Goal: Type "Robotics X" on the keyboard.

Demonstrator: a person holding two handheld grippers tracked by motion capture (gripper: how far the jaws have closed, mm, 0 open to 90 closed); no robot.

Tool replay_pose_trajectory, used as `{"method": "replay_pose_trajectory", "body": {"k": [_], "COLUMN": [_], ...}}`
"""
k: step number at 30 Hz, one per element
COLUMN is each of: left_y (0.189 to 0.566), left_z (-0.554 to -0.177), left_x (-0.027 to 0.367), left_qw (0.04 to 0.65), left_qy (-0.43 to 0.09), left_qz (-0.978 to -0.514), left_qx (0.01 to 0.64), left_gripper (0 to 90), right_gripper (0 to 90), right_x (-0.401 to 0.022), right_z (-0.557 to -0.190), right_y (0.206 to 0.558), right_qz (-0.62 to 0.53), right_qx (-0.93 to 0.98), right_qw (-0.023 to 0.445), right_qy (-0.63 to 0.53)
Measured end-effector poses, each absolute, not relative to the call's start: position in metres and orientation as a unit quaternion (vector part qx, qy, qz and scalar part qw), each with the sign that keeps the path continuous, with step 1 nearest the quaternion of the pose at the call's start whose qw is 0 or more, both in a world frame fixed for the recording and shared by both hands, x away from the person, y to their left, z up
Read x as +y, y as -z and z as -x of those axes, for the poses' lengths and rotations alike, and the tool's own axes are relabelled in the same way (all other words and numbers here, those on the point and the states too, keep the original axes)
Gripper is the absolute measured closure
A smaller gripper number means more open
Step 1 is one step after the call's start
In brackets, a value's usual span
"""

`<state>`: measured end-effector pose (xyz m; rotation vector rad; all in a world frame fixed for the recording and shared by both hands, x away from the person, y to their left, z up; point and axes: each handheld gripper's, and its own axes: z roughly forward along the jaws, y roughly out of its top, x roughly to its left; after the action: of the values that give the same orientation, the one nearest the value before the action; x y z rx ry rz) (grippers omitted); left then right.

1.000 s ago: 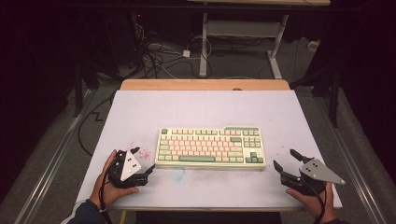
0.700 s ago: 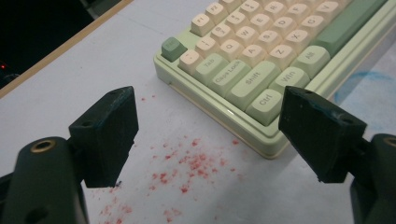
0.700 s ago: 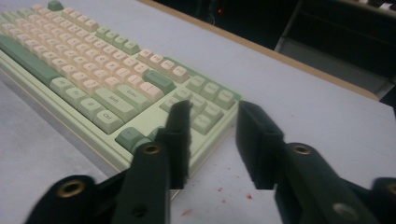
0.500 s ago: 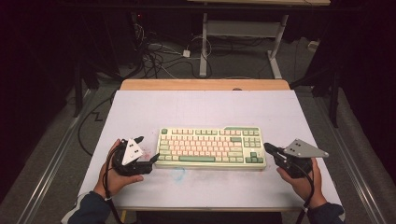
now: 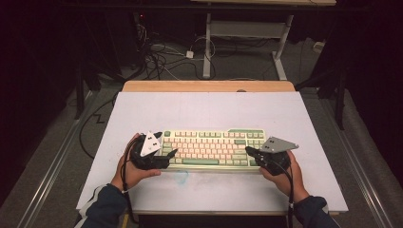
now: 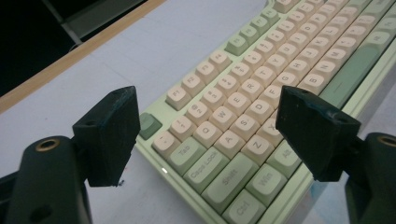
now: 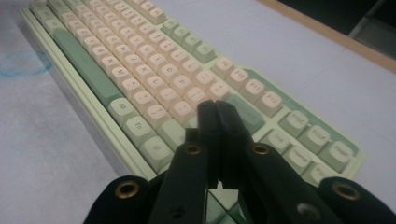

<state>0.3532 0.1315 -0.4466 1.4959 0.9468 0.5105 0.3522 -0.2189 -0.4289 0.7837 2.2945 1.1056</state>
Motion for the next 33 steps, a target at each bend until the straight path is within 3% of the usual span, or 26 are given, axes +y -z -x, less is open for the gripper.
{"method": "replay_pose_trajectory", "body": {"k": [11,15,18,27,33], "left_y": [0.452,0.454,0.454,0.453,0.455], "left_z": [-0.355,-0.355,-0.354,-0.354,-0.364], "left_x": [0.127,0.125,0.125,0.117,0.103], "left_qw": [0.594,0.583,0.583,0.573,0.547], "left_qy": [-0.216,-0.22,-0.213,-0.19,-0.189], "left_qz": [-0.654,-0.66,-0.665,-0.693,-0.713], "left_qx": [0.415,0.419,0.415,0.393,0.395], "left_gripper": [29.1,35.8,43.8,83.8,87.6], "right_gripper": [90.0,90.0,90.0,90.0,90.0], "right_x": [-0.206,-0.209,-0.208,-0.205,-0.204], "right_z": [-0.363,-0.365,-0.366,-0.366,-0.364], "right_y": [0.45,0.452,0.455,0.458,0.458], "right_qz": [-0.289,-0.293,-0.293,-0.287,-0.287], "right_qx": [0.857,0.857,0.858,0.858,0.857], "right_qw": [0.222,0.222,0.221,0.225,0.231], "right_qy": [-0.365,-0.362,-0.359,-0.363,-0.36]}}
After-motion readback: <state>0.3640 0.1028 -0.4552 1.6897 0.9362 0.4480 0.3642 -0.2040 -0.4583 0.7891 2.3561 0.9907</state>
